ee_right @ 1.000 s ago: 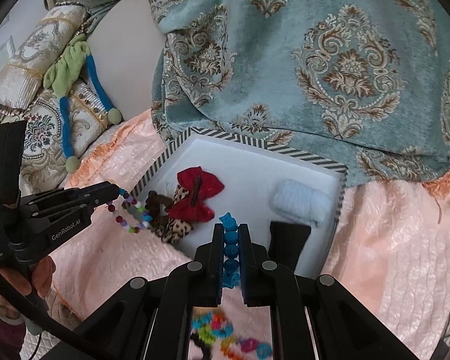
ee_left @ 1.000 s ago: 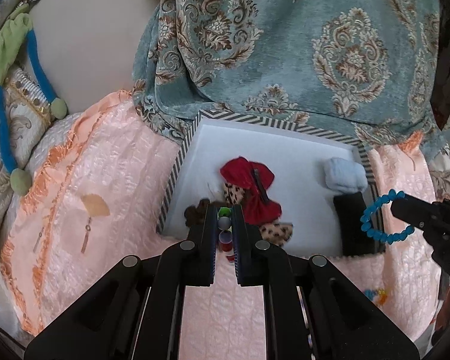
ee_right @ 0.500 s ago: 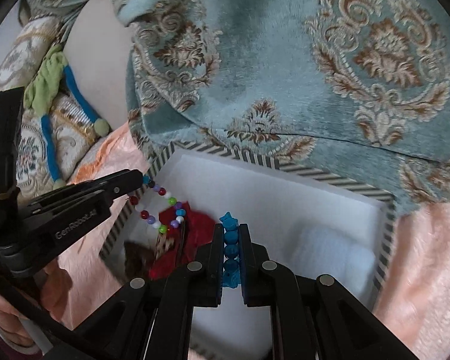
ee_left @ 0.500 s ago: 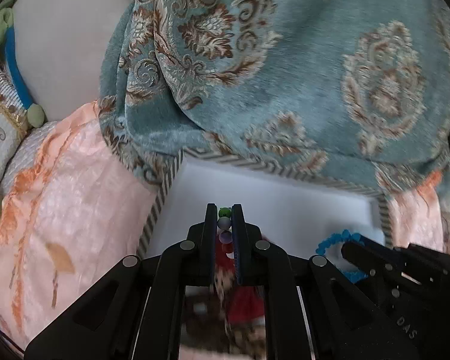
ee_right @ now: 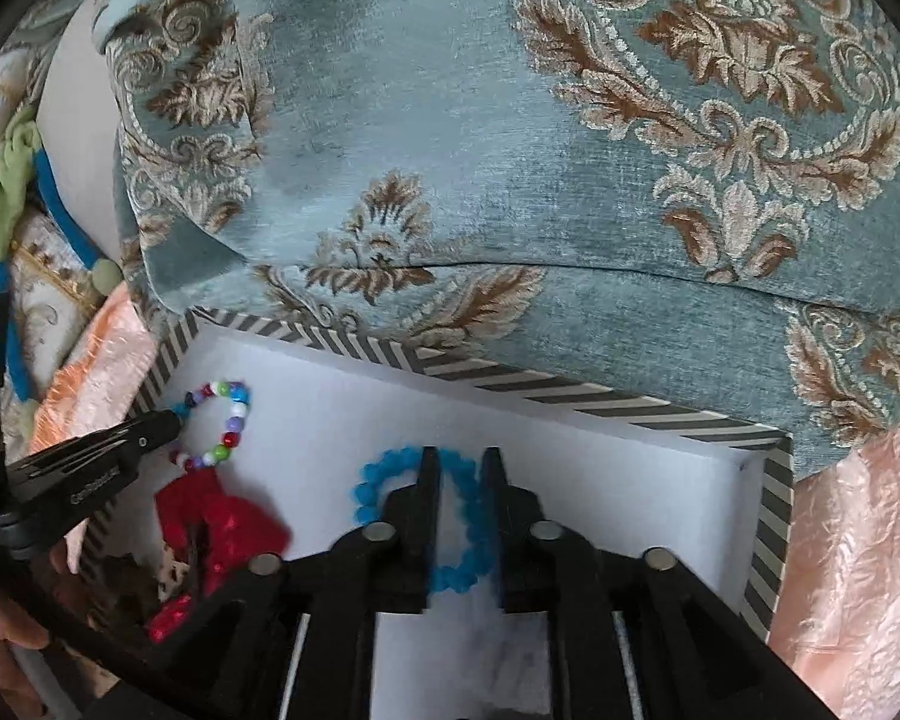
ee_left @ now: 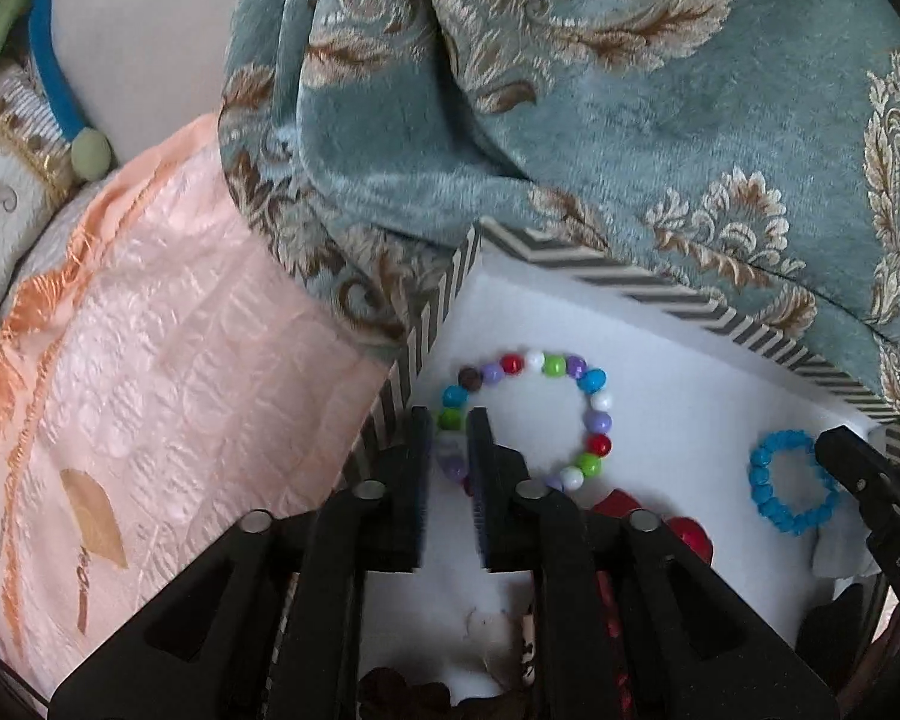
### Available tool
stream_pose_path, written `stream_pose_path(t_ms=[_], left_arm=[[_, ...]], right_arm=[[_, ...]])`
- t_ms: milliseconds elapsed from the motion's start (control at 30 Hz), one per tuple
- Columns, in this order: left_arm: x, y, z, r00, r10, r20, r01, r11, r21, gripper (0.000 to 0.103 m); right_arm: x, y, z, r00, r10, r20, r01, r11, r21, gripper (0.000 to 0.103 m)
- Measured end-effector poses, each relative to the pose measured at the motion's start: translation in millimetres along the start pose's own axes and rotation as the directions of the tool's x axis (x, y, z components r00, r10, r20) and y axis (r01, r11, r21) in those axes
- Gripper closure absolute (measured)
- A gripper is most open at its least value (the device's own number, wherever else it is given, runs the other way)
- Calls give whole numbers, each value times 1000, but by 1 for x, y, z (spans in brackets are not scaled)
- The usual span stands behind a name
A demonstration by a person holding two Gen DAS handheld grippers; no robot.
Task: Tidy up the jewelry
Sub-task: 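Carry both bracelets into the tray and open both grippers, then move both tools back toward the remaining bracelets on the bedspread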
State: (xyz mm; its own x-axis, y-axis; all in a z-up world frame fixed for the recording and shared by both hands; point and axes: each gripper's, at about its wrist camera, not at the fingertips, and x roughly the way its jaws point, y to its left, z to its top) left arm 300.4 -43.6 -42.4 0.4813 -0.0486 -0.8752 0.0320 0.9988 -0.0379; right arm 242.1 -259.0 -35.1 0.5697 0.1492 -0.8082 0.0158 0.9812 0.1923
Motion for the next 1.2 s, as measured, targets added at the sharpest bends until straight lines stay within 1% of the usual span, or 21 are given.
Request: stream_pose_path(t_ms=[33,67,100,200,233,267,333,433,633,800,933,1067,1200], left_arm=[[-1,0,-1,1000,-13,-2,13,1000,2,77],[-3,-1,-3,1000,-23,-4,23,1000,10,67],[-6,-3,-4,1000,-24,-2,24,999,22,61],[-22,-8,-11,999,-14,29,12,999,45,55],[-27,-8,-13,999,-18,34,16,999,45,54],[-32,-7,-15,999,-24,39,22,999,43,54],[-46,-6,-23,998,-28,57,26,999,43,54],[-65,-7,-35,996,-15,88,10,999,48,54],[-98,-9,-70,993,-10,119,1,997,80,54],[-128,-11,-100,988,-16,153,-1,994,107,54],[-146,-11,-121,987,-31,161,14,994,105,54],[-163,-10,-142,984,-33,173,14,994,109,54],[-175,-8,-158,985,-43,166,26,994,102,54]], right_arm=[[-2,0,-2,1000,4,0,-4,1000,0,76],[-3,0,-3,1000,3,2,-3,1000,0,76],[-8,1,-6,1000,-1,5,1,1000,-2,76],[-24,0,-15,1000,20,16,-20,1000,0,76],[-33,0,-19,999,27,24,-26,1000,-1,74],[-40,0,-23,999,26,29,-26,1000,-4,70],[-55,1,-31,999,21,44,-21,1000,-4,64],[-80,3,-48,997,19,68,-18,1000,-6,61],[-104,22,-73,998,-6,64,7,1000,-29,61],[-127,28,-97,998,10,55,-10,1000,0,60],[-142,35,-114,998,6,62,-6,1000,1,59],[-159,41,-131,998,21,62,-22,1000,4,59],[-176,44,-146,997,28,68,-28,1000,0,59]])
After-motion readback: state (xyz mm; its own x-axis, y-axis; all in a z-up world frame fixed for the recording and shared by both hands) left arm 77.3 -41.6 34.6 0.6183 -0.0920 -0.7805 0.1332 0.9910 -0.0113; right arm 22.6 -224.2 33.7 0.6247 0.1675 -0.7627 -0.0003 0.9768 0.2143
